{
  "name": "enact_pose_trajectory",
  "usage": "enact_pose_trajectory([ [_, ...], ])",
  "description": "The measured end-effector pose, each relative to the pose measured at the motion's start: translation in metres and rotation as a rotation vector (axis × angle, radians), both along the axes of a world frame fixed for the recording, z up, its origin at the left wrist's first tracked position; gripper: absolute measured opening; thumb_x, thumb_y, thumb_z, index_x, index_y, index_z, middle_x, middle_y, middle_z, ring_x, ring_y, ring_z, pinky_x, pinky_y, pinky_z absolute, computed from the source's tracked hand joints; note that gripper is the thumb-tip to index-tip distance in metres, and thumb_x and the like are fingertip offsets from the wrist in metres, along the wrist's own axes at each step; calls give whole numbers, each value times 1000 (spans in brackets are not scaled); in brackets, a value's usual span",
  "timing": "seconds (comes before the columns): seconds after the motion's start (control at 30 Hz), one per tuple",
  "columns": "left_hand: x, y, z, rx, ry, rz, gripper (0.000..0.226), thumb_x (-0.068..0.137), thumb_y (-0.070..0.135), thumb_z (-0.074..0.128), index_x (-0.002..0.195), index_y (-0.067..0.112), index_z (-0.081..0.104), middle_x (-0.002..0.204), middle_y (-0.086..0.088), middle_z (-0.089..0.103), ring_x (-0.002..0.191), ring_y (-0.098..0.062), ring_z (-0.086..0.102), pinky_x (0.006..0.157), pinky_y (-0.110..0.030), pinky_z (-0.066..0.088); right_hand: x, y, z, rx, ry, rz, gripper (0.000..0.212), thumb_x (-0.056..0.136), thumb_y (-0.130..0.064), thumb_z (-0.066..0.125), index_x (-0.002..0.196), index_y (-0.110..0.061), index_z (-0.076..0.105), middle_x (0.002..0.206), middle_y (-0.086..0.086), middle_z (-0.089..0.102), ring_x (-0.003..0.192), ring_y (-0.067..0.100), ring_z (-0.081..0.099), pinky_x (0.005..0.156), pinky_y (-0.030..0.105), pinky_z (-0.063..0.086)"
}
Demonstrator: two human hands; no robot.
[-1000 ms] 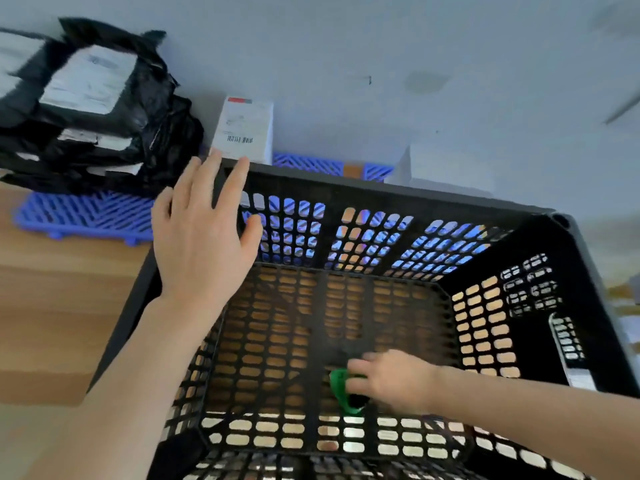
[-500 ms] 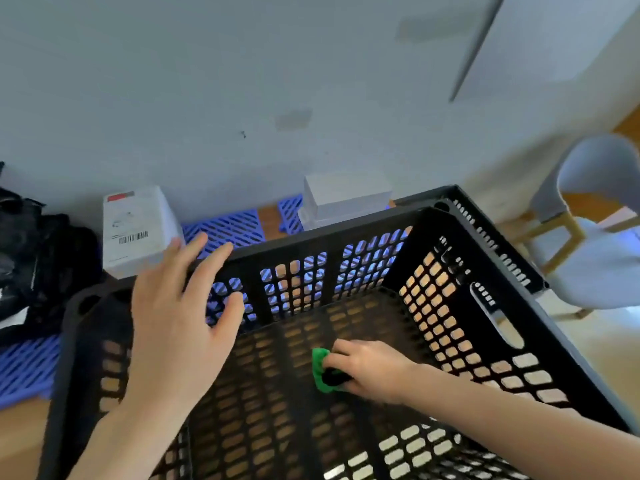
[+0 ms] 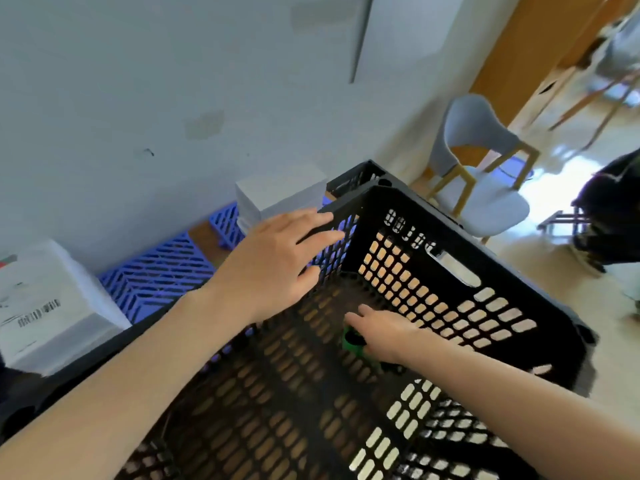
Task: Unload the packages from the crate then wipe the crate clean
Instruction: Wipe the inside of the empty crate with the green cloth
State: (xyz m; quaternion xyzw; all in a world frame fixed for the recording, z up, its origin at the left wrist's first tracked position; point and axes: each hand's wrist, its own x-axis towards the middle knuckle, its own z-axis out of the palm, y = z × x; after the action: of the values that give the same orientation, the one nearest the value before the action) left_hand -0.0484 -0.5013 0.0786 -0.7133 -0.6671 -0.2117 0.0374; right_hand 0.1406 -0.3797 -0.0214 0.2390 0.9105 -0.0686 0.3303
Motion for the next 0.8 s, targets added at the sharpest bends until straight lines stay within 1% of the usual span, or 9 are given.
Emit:
enact_pose_trajectory([
  [0.1,-6,18,-3,4,-1,-113,48,83,22,57,130,17,60,140,-6,54,129,-28,51,104,-48,44,8,-8,1,27,0,-239,67,92,-13,54,149,-22,19,143,8,32,112,32,56,74,37,50],
  [0.2,-7,34,-7,17,15,-221,47,83,22,58,130,16,60,140,-8,54,129,-29,52,102,-48,46,14,-24,-3,64,28,-468,65,91,-14,56,146,-22,23,140,7,35,113,31,56,81,39,50],
  [0.33,-6,50,-13,57,64,-300,47,83,19,65,129,17,60,139,-9,54,129,-29,51,101,-47,43,28,-61,-22,154,112,-810,49,90,-12,54,134,-20,35,129,5,42,115,30,52,80,39,46],
  [0.43,-2,62,-14,55,57,-325,48,84,17,69,131,15,59,142,-10,52,134,-30,46,107,-49,37,43,-99,-44,229,136,-1088,43,93,-12,48,133,-21,35,131,5,43,117,26,48,81,37,47],
  [0.5,0,67,-15,36,60,-319,49,84,19,69,131,15,59,142,-11,52,135,-30,44,109,-51,34,45,-127,-60,253,135,-1249,42,96,-11,40,136,-20,30,131,7,43,113,25,51,77,32,47],
  [0.57,1,68,-18,29,102,-317,48,81,18,72,128,14,62,139,-13,54,133,-32,47,108,-52,35,42,-153,-74,284,134,-1319,39,98,-10,34,136,-18,28,128,9,42,104,24,57,74,31,49],
  [0.63,1,66,-22,25,151,-320,47,78,17,74,124,12,65,138,-15,55,131,-34,48,108,-54,35,39,-172,-81,321,143,-1353,38,98,-10,34,135,-18,28,127,9,40,99,23,60,73,29,52],
  [0.73,0,65,-24,39,115,-308,45,78,14,73,122,10,65,140,-15,52,133,-34,46,109,-53,35,36,-185,-83,334,146,-1482,42,97,-6,32,136,-19,26,136,9,34,107,25,56,79,30,49],
  [0.8,0,66,-24,50,82,-288,43,78,11,72,121,9,65,141,-15,51,134,-34,44,109,-55,36,31,-186,-83,372,179,-1558,43,95,-3,35,135,-17,30,138,11,34,109,27,53,81,32,49],
])
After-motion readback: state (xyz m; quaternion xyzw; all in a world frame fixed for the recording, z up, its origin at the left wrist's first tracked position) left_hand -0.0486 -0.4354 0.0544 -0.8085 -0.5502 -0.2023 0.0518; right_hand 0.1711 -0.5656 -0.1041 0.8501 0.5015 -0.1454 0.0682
